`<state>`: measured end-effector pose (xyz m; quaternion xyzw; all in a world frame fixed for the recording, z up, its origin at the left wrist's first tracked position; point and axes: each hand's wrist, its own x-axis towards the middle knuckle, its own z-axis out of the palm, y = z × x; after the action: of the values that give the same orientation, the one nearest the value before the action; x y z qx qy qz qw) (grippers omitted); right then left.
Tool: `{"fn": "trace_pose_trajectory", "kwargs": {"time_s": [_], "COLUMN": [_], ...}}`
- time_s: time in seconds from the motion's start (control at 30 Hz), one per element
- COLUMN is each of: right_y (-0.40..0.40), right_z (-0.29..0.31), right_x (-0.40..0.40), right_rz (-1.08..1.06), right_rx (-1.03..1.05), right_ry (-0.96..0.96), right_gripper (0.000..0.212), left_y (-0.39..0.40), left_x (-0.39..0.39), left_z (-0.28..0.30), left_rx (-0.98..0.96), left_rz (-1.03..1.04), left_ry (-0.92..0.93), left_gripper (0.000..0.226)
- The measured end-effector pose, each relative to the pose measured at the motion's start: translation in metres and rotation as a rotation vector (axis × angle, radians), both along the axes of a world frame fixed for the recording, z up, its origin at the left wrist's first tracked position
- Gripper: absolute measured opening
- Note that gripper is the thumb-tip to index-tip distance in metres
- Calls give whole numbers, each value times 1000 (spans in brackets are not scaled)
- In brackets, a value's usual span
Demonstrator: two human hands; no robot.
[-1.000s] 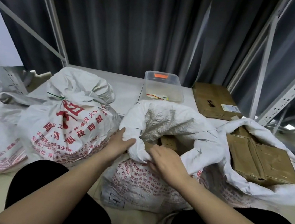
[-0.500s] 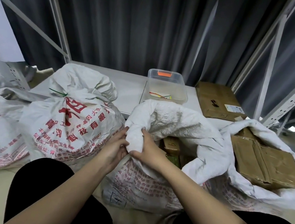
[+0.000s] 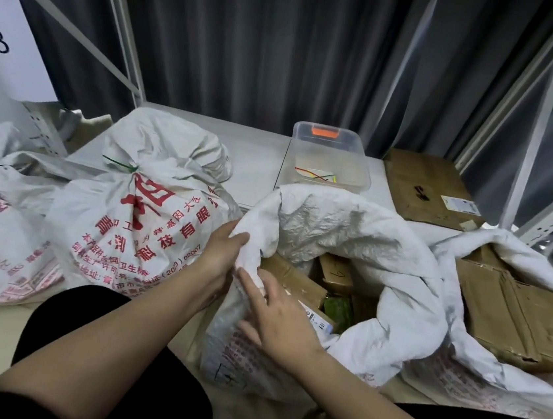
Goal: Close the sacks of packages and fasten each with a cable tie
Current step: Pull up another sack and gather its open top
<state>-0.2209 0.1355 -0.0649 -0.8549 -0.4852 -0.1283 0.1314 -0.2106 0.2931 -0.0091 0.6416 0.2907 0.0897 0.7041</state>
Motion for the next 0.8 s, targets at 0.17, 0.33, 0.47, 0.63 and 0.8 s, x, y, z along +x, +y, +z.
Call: {"fn": "trace_pose_trajectory", "kwargs": {"time_s": [0.17,0.33,0.47,0.63,0.8], "right_y": [-3,35,50,56,71], "right_z": [28,51,48,38,46], "right_x": [48,123,148,148,154], "right_rz": [-10,217,401,482,342], "right_rx": [186,-172,-292,-174,-187], "right_ry": [8,-260,-244,-90,153], "right_gripper": [58,60,65,55,47], "left_y": [8,7,8,14,4], "left_x": [-6,-4,-3,1,-9], "left_z": [-11,-11,-7,-19,-38], "left_rx": [-287,-364,-374,-84,975], "left_rz": [-34,-37,107,-42,-29], "left_ry": [-46,-63,36,92,63], "left_gripper": [33,37,19,27,54]}}
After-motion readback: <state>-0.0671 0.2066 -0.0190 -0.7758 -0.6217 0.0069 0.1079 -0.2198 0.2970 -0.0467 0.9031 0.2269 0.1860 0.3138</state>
